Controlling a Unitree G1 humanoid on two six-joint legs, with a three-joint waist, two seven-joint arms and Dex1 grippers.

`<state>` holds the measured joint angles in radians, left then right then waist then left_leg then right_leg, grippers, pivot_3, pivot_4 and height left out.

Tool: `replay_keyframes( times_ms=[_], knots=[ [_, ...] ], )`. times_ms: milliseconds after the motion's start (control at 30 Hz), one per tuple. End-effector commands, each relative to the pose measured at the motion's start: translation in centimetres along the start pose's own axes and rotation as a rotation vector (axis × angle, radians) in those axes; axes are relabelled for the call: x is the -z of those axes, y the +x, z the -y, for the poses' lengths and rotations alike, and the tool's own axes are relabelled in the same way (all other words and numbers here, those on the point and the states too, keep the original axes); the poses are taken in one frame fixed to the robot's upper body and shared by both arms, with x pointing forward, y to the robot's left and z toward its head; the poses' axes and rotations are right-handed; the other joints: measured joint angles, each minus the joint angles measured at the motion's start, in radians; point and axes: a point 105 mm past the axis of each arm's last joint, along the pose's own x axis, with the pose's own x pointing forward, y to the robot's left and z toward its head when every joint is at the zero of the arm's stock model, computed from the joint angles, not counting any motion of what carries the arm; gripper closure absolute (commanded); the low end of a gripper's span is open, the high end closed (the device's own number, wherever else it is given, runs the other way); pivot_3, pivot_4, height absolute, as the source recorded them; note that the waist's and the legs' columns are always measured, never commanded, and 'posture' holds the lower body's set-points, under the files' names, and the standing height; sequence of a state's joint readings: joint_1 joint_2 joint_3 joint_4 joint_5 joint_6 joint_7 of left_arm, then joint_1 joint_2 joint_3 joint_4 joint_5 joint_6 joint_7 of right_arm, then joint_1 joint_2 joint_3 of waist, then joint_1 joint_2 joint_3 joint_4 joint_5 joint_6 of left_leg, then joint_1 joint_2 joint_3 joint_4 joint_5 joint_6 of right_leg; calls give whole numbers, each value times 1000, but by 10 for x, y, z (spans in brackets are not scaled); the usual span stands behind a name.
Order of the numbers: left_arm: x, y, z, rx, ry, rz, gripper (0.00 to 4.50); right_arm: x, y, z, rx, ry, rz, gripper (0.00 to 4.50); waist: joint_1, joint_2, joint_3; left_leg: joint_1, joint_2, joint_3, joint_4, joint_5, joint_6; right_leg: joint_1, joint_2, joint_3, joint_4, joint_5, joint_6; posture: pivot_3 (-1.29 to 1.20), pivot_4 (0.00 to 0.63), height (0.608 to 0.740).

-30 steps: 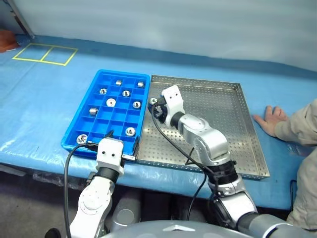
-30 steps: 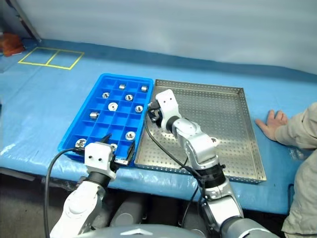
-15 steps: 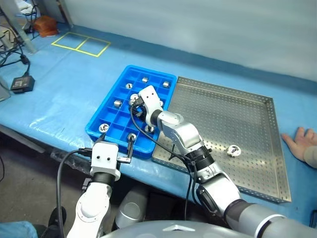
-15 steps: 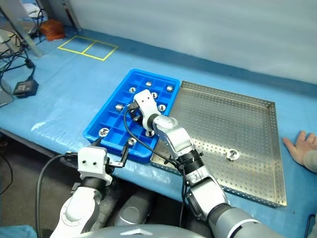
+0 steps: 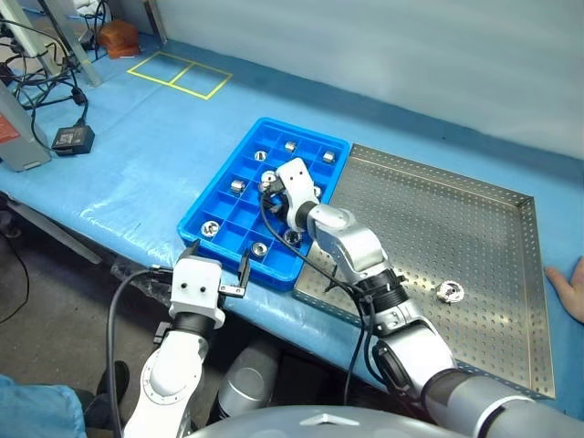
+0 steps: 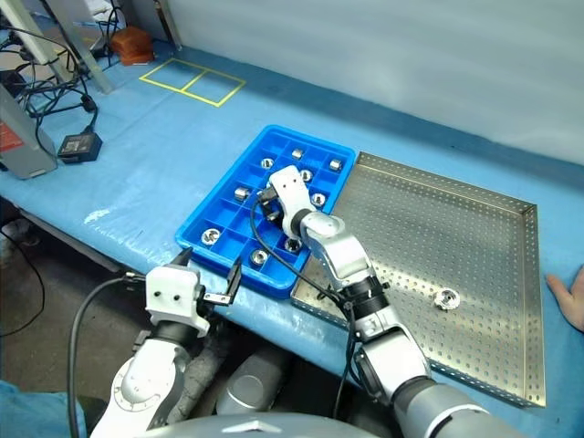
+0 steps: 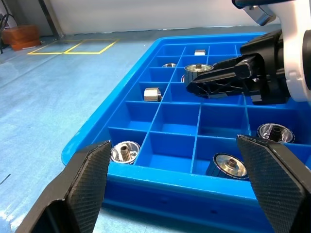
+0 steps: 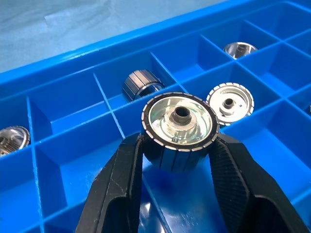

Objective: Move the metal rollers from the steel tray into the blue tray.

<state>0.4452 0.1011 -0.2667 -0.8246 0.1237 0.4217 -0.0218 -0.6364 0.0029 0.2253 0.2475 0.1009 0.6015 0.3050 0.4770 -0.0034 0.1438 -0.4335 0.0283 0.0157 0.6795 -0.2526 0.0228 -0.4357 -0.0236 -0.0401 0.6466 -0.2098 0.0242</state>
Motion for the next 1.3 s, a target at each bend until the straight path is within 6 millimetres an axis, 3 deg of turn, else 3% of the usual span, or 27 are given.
replay_keyframes(
  times_ms=[33, 167, 467, 700, 933, 1067, 1300],
  knots=[
    [-9, 0, 1, 10, -4, 39, 0, -17, -5, -6, -17, -15, 64, 2849, 0, 0, 0, 0, 0, 0, 0, 0, 0, 0, 0, 0, 0, 0, 0, 503, 150, 740],
    [-8, 0, 1, 12, -4, 38, 0, -14, -5, -9, -19, -11, 52, 2849, 0, 0, 0, 0, 0, 0, 0, 0, 0, 0, 0, 0, 0, 0, 0, 504, 150, 740],
    [-8, 1, 3, 23, -5, 37, 0, -15, -9, 1, 29, -6, 54, 23, -3, 0, 0, 1, 0, 0, 0, 0, 0, 0, 0, 0, 0, 0, 0, 479, 150, 740],
    [-7, 4, 5, 53, -6, 41, 0, -29, -22, 14, 82, -14, 109, 23, -16, 0, 0, 0, 0, 0, 0, 0, 0, 0, 0, 0, 0, 0, 0, 430, 150, 740],
    [-7, 13, 15, 140, -15, 48, 0, -35, -68, 59, 286, 12, 158, 23, -46, 1, 0, 1, 0, 0, 1, 0, 0, 2, 0, 0, -1, -1, -1, 314, 150, 740],
    [-8, 18, 25, 222, -20, 50, 0, -28, -96, 77, 390, 36, 150, 23, -100, 1, -1, 2, 0, 0, 2, 0, 0, 4, 0, 0, -2, -1, -2, 249, 150, 740],
    [-7, 24, 36, 311, -20, 48, 0, -5, -129, 84, 491, 60, 90, 23, -254, 3, -1, 3, 0, -1, 2, 0, 1, 6, 0, 1, -1, 0, -1, 161, 150, 740]
  ],
)
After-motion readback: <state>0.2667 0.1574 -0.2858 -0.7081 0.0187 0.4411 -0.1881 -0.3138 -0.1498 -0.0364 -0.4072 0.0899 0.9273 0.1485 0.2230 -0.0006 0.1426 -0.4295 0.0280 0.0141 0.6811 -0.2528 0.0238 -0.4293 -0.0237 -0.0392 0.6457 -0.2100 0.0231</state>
